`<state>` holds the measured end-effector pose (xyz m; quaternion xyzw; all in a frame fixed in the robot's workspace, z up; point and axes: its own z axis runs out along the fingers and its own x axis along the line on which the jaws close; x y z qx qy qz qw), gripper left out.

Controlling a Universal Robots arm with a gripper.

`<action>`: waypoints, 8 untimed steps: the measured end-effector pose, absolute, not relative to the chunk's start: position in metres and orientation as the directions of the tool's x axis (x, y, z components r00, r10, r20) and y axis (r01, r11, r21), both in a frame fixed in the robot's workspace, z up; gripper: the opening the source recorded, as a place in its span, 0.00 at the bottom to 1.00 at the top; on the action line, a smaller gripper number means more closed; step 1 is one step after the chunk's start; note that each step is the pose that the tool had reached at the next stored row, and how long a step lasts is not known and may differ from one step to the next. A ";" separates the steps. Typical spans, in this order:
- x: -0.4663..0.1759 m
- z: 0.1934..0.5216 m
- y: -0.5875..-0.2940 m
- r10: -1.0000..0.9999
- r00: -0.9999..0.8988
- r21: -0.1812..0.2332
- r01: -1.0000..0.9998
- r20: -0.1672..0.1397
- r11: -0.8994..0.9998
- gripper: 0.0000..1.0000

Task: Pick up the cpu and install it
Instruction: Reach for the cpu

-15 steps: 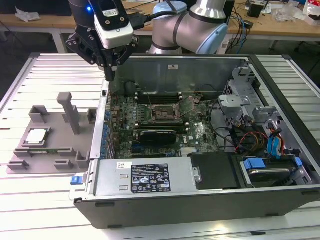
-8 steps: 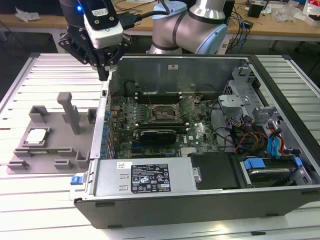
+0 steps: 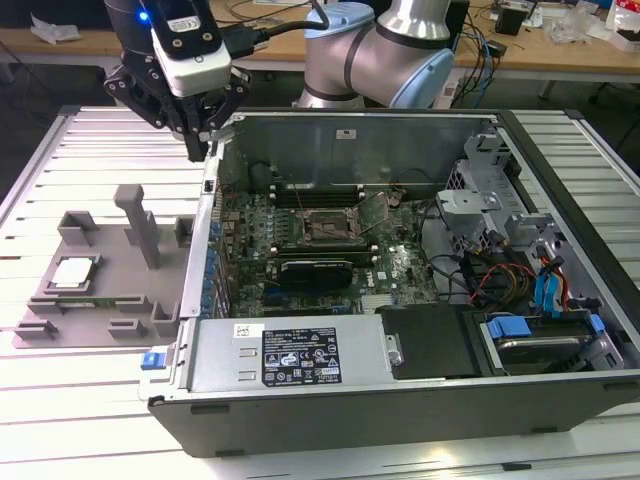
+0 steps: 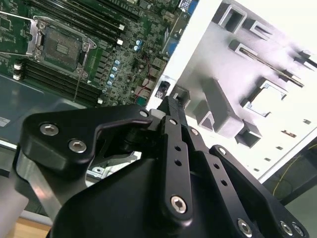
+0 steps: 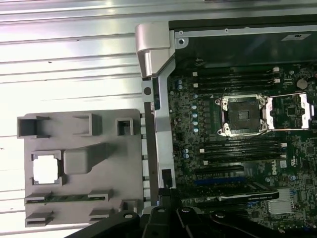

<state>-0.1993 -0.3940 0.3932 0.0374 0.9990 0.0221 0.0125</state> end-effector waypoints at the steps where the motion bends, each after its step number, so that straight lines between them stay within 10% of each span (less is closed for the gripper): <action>1: -0.200 0.393 -0.394 0.075 -0.997 0.045 0.074 -0.023 0.996 0.11; 8: -0.209 0.393 -0.393 0.075 -0.997 0.045 0.074 -0.023 0.996 0.11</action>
